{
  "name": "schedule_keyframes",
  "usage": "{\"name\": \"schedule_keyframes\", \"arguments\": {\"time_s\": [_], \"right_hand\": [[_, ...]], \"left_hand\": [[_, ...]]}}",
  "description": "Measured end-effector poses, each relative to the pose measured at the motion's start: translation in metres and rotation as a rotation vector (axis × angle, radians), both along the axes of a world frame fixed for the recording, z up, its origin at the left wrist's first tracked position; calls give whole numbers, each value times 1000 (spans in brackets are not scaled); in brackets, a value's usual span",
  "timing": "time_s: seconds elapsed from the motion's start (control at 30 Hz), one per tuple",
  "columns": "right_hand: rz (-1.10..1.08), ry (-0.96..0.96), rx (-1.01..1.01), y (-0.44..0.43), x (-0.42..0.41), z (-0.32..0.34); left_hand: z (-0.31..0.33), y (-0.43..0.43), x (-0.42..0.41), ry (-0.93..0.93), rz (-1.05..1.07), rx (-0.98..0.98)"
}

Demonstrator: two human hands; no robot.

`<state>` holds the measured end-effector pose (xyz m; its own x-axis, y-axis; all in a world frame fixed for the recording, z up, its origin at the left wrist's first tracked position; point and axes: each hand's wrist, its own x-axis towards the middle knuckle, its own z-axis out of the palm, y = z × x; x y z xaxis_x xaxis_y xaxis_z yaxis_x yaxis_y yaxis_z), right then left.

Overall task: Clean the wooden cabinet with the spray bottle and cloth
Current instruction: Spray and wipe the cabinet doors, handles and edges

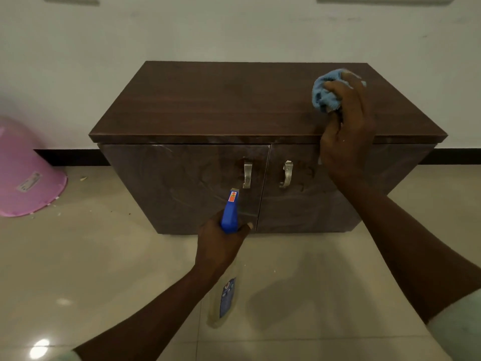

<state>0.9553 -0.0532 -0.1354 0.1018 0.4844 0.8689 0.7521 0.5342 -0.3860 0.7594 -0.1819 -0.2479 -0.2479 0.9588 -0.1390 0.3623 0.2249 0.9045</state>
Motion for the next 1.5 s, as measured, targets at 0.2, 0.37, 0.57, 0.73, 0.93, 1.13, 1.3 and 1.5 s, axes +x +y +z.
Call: {"name": "schedule_keyframes", "arguments": {"time_s": [0.2, 0.37, 0.57, 0.73, 0.93, 1.13, 1.3, 1.5], "right_hand": [[306, -197, -20, -50, -70, -61], [277, -372, -6, -29, -89, -100], [242, -397, -201, -47, -77, -157], [265, -25, -191, -55, -89, -128], [283, 544, -382, -76, -118, -112], [299, 903, -815, -85, -111, -144], [485, 1365, -1147, -67, -112, -140], [677, 1600, -1058, -56, -121, -121]], "left_hand": [[-8, 0, -16, 51, 52, 65], [-13, 5, -35, 25, 71, 88], [-6, 2, -45, 92, 47, 163], [-13, 2, -48, 94, 18, 176], [-8, 11, -43, -21, 26, 111], [9, 12, -35, -4, 17, 220], [8, 14, -40, -62, 39, 225], [9, 10, -46, -27, 80, 246]]}}
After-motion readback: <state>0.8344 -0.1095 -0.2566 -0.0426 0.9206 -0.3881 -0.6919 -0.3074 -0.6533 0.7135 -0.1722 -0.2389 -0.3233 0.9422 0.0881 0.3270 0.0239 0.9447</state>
